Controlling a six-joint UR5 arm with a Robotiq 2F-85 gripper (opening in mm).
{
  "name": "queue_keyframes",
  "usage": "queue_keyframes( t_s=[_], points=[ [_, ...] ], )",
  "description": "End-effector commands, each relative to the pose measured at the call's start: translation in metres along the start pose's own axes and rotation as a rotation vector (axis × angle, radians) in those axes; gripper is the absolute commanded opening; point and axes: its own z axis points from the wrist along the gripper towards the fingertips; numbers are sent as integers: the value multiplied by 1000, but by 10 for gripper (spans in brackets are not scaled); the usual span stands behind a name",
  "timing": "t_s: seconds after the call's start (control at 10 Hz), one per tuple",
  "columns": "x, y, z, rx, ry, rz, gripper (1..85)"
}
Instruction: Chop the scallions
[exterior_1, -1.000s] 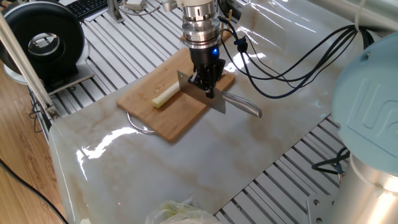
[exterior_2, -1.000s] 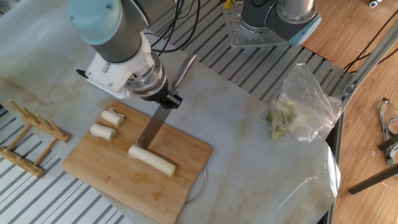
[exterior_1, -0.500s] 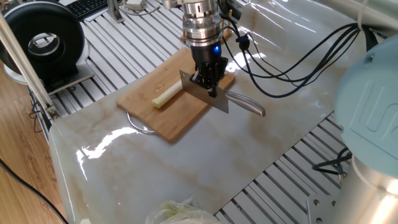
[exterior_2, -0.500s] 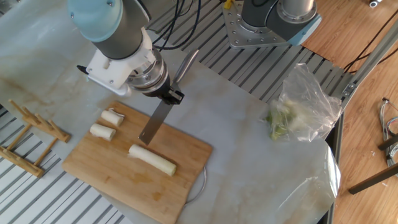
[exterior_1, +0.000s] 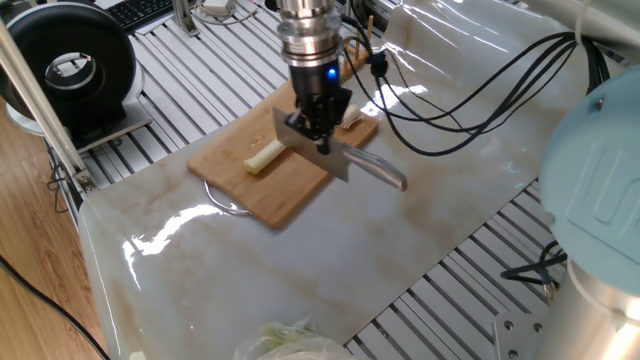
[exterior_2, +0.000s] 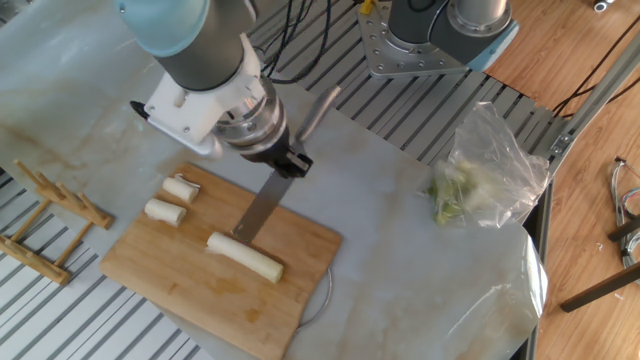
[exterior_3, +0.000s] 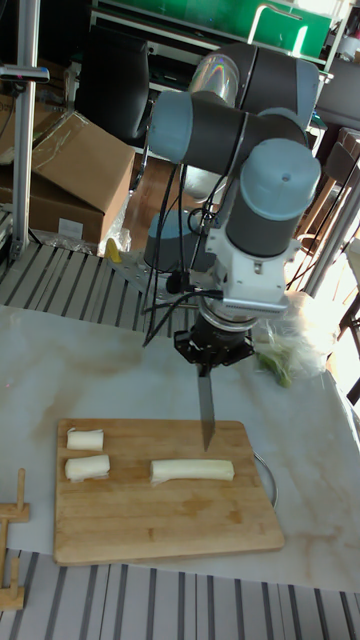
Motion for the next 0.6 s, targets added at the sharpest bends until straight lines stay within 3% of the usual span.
queue_keyframes(
  t_s=[0.0,0.4,0.5],
  points=[
    [-19,45,-8,-72,-53,20,13],
    [-53,68,0,-77,-116,34,13],
    [-66,75,-2,-90,-152,18,13]
  ],
)
